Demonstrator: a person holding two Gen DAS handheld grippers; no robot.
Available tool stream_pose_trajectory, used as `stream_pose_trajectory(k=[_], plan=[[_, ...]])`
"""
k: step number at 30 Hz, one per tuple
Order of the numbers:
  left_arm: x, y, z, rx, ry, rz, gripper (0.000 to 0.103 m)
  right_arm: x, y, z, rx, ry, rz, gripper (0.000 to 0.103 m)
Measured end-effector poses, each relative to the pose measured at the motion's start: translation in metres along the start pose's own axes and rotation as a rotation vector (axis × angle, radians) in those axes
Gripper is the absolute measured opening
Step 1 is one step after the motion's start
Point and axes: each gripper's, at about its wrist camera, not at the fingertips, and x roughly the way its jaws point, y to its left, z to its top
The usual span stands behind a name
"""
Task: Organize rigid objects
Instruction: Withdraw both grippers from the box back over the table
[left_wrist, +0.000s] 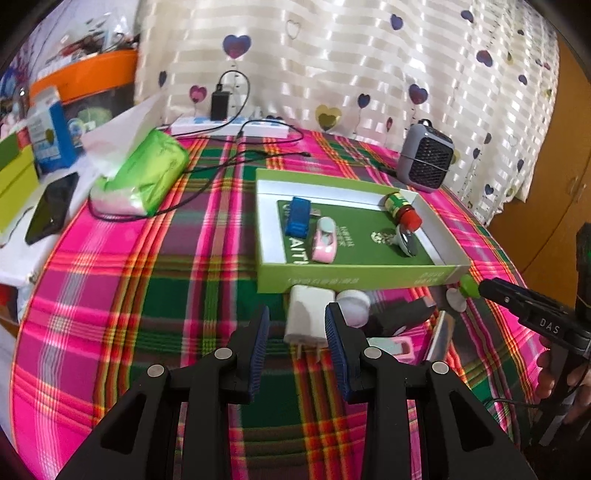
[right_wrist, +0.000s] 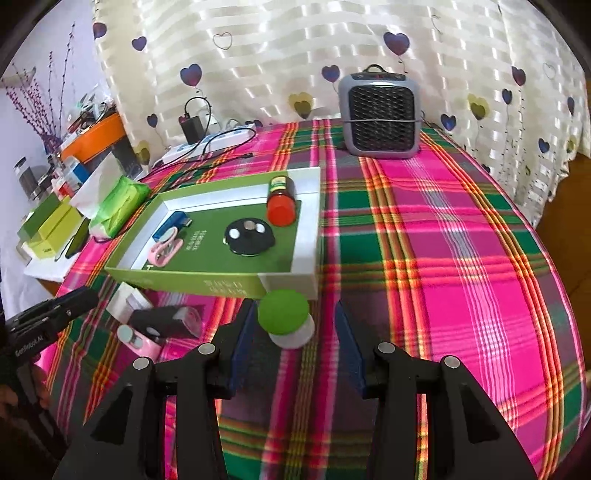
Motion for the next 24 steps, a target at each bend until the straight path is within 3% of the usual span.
stream_pose_trajectory(k=[13,17,24], plan=[[0.006,0.011,-0.014,-0.034,0.041,-0.044,0.031,0.007,0.002,-0.011,-0.014,0.033,0.018,0.045],[0.01,0.009,-0.013,-0.037,0.051,-0.058,0.033,0.011,0.007,-0.012,-0.032,0.043,0.023,0.052],[0.017,0.002,-0.01,-0.021,0.065,-0.06,0.033,0.016,0.009,-0.011,-0.041,0.055,0.018,0.052]])
